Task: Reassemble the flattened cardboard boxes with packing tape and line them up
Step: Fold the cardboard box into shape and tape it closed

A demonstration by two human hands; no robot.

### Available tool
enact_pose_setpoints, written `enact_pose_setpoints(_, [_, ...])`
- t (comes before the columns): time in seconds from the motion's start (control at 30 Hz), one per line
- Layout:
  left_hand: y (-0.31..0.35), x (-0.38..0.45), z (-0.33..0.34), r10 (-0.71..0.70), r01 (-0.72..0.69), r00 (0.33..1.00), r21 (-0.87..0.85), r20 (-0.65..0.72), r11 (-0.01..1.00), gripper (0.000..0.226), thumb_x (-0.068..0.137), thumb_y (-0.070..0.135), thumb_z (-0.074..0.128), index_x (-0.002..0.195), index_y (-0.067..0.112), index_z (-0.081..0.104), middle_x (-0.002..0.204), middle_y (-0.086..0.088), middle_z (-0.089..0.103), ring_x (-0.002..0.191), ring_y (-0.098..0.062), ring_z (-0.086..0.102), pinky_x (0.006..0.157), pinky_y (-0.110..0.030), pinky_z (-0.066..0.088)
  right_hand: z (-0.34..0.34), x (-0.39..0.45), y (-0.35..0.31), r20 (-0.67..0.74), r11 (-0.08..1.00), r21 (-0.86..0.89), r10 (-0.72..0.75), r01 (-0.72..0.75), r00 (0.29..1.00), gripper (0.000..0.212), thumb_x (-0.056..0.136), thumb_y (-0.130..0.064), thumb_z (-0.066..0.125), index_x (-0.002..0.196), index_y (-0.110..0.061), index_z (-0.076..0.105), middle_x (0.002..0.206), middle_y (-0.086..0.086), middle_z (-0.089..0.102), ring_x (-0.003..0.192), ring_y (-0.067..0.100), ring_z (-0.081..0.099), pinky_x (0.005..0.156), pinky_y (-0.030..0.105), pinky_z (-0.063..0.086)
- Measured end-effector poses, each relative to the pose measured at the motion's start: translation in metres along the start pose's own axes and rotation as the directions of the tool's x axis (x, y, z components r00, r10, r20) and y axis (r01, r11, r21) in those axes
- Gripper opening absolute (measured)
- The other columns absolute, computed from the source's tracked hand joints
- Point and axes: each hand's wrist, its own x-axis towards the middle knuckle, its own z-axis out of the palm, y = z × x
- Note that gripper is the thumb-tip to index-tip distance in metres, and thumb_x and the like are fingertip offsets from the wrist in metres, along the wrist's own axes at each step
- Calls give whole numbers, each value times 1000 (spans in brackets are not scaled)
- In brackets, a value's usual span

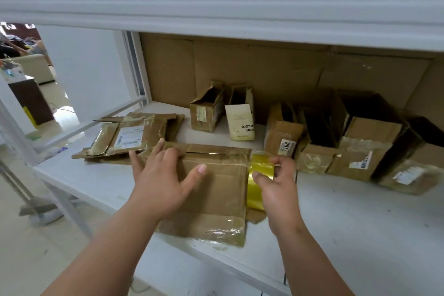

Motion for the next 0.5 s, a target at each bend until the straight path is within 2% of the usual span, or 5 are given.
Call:
enact_pose_setpoints(0.1, [16, 1, -2, 22, -26, 999, 87, 43, 996, 102, 67, 93, 0, 132, 30, 46, 150, 4, 40, 148, -18, 5, 116, -58, 3, 6, -9, 3, -52, 999, 33, 10, -8, 999, 36, 89, -4, 64, 108, -28, 46, 91, -6, 60, 75, 13, 60, 58, 25, 42])
enact_pose_setpoints(0.2, [37, -6, 3, 39, -50, 995, 111, 97, 993, 103, 69, 94, 7, 141, 29, 38, 157, 5, 24, 144, -25, 7, 112, -54, 16, 6, -20, 7, -86, 998, 53, 25, -21, 996, 36, 89, -4, 64, 101, -32, 45, 93, -2, 62, 76, 14, 62, 61, 27, 44])
enact_pose_setpoints(0.33, [48, -13, 14, 104, -107, 991, 33, 84, 994, 110, 66, 97, 19, 144, 21, 39, 151, 4, 33, 139, -25, 14, 116, -50, 23, -2, -28, 7, -116, 998, 65, 22, -15, 993, 36, 89, 1, 62, 103, -27, 45, 95, 1, 62, 70, 8, 63, 56, 23, 48])
enact_pose_setpoints(0.4, [48, -14, 18, 136, -134, 990, -41, 49, 990, 118, 58, 98, 24, 142, 17, 45, 146, 3, 39, 136, -24, 19, 116, -47, 26, -7, -31, 7, -150, 996, 92, 23, -9, 988, 36, 88, 5, 60, 104, -24, 45, 89, -1, 62, 60, 3, 65, 55, 28, 52])
enact_pose_setpoints(0.5, [51, -18, 20, 173, -167, 981, -67, 86, 984, 124, 50, 100, 30, 142, 18, 42, 144, 3, 36, 136, -22, 18, 118, -42, 25, -14, -33, 8, -211, 987, 158, 51, -18, 976, 35, 89, 8, 57, 104, -22, 45, 87, 0, 62, 61, 7, 68, 52, 25, 53])
